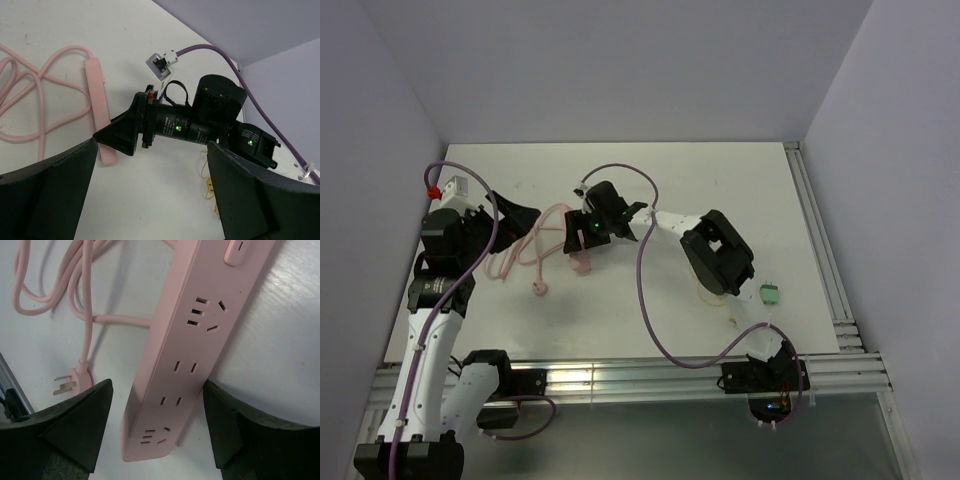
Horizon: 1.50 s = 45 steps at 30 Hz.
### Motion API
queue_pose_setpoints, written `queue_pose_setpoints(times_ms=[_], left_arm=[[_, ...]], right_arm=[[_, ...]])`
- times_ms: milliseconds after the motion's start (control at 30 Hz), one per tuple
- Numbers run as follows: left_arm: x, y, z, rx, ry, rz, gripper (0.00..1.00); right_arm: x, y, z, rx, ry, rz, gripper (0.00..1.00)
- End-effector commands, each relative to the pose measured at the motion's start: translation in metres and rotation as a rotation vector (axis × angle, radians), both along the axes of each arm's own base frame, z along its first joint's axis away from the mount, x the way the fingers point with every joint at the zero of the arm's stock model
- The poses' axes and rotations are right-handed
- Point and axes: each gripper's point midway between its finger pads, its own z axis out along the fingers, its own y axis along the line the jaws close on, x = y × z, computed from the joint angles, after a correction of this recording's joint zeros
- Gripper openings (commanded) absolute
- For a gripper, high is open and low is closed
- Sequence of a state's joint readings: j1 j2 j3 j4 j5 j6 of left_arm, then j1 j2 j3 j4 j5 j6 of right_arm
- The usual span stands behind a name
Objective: Insert the plug
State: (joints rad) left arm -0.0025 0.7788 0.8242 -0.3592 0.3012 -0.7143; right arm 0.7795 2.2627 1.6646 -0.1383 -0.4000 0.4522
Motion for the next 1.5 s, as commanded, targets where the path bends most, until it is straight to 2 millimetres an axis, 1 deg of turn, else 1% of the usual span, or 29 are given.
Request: queue_pose_setpoints(times_ms=[0,100,167,267,300,367,400,433,467,500,667,733,767,833,867,933,1000,1067,1100,1133,1200,1233,1267,1300,1333,1367,1400,1433,1467], left_arm=[[-0.005,-0.002,0.021,0.02,-0.063,-0.024,0.97],[-0.006,-0.001,0.024,0.023,-0.07,-0.021,0.97],[-0.006,-0.001,0.023,0.023,-0.065,-0.023,0.97],[-0.007,-0.002,0.02,0.023,-0.057,-0.026,0.96],[-0.007,-0.002,0.019,0.023,-0.057,-0.026,0.96],[-0.007,-0.002,0.017,0.025,-0.053,-0.029,0.96],[-0.006,-0.001,0.015,0.027,-0.042,-0.023,0.96],[-0.006,0.0,0.014,0.031,-0.037,-0.021,0.96],[-0.005,0.0,0.013,0.035,-0.033,-0.019,0.96],[-0.004,0.001,0.012,0.037,-0.027,-0.015,0.96],[-0.003,0.001,0.007,0.032,-0.008,-0.009,0.96],[-0.002,0.003,0.004,0.036,0.002,0.001,0.95],[-0.003,0.004,0.003,0.038,0.005,0.002,0.95],[-0.003,0.005,-0.001,0.044,0.016,0.009,0.94],[-0.002,0.006,-0.003,0.045,0.021,0.012,0.93],[0.0,0.005,-0.008,0.041,0.041,0.012,0.92],[0.004,0.001,-0.014,0.027,0.064,-0.008,0.91],[0.009,-0.004,-0.019,0.005,0.084,-0.035,0.9],[0.011,-0.005,-0.02,-0.001,0.093,-0.037,0.87],[0.014,-0.006,-0.022,-0.005,0.105,-0.041,0.84],[0.022,-0.008,-0.028,-0.036,0.144,-0.035,0.84],[0.024,-0.01,-0.03,-0.062,0.16,-0.036,0.83],[0.029,-0.012,-0.039,-0.077,0.197,-0.042,0.82],[0.031,-0.02,-0.039,-0.104,0.196,-0.086,0.81],[0.033,-0.025,-0.041,-0.128,0.207,-0.104,0.79],[0.037,-0.03,-0.05,-0.146,0.237,-0.135,0.76],[0.04,-0.035,-0.049,-0.163,0.228,-0.165,0.71],[0.042,-0.036,-0.054,-0.178,0.249,-0.168,0.69],[0.046,-0.037,-0.063,-0.187,0.274,-0.17,0.66]], right_arm=[[-0.003,0.017,0.015,0.054,-0.014,0.038,0.75],[-0.004,0.018,0.012,0.054,-0.006,0.04,0.68],[-0.003,0.017,0.011,0.052,-0.01,0.032,0.58],[0.003,0.015,0.013,0.043,-0.03,0.008,0.4],[0.004,0.013,0.012,0.029,-0.034,-0.001,0.28],[0.011,0.007,0.017,0.002,-0.069,-0.04,0.21],[0.013,0.004,0.02,-0.008,-0.088,-0.049,0.14],[0.015,0.003,0.032,-0.003,-0.113,-0.06,0.11],[0.016,-0.001,0.033,-0.015,-0.124,-0.072,0.03],[0.02,-0.005,0.038,-0.027,-0.149,-0.085,0.0],[0.031,-0.009,0.084,-0.02,-0.245,-0.106,0.0],[0.042,-0.013,0.104,-0.03,-0.297,-0.149,0.0],[0.042,-0.02,0.103,-0.076,-0.299,-0.155,0.0],[0.056,-0.03,0.118,-0.127,-0.354,-0.209,0.0],[0.056,-0.042,0.113,-0.191,-0.354,-0.22,0.0],[0.062,-0.055,0.11,-0.269,-0.379,-0.255,0.0],[0.061,-0.068,0.102,-0.332,-0.386,-0.258,0.0],[0.054,-0.078,0.085,-0.386,-0.39,-0.246,0.0],[0.049,-0.079,0.084,-0.394,-0.399,-0.241,0.0],[0.04,-0.084,0.068,-0.426,-0.387,-0.225,0.0],[0.036,-0.088,0.06,-0.46,-0.412,-0.233,0.0],[0.024,-0.089,0.045,-0.494,-0.408,-0.217,0.0],[0.023,-0.09,0.04,-0.509,-0.419,-0.227,0.0],[0.019,-0.09,0.033,-0.522,-0.42,-0.223,0.0],[0.009,-0.093,0.019,-0.551,-0.412,-0.207,0.0],[0.008,-0.092,0.016,-0.545,-0.426,-0.216,0.0],[0.007,-0.095,0.014,-0.557,-0.44,-0.229,0.0],[-0.001,-0.1,0.003,-0.574,-0.432,-0.222,0.0],[-0.003,-0.098,0.002,-0.563,-0.439,-0.229,0.0]])
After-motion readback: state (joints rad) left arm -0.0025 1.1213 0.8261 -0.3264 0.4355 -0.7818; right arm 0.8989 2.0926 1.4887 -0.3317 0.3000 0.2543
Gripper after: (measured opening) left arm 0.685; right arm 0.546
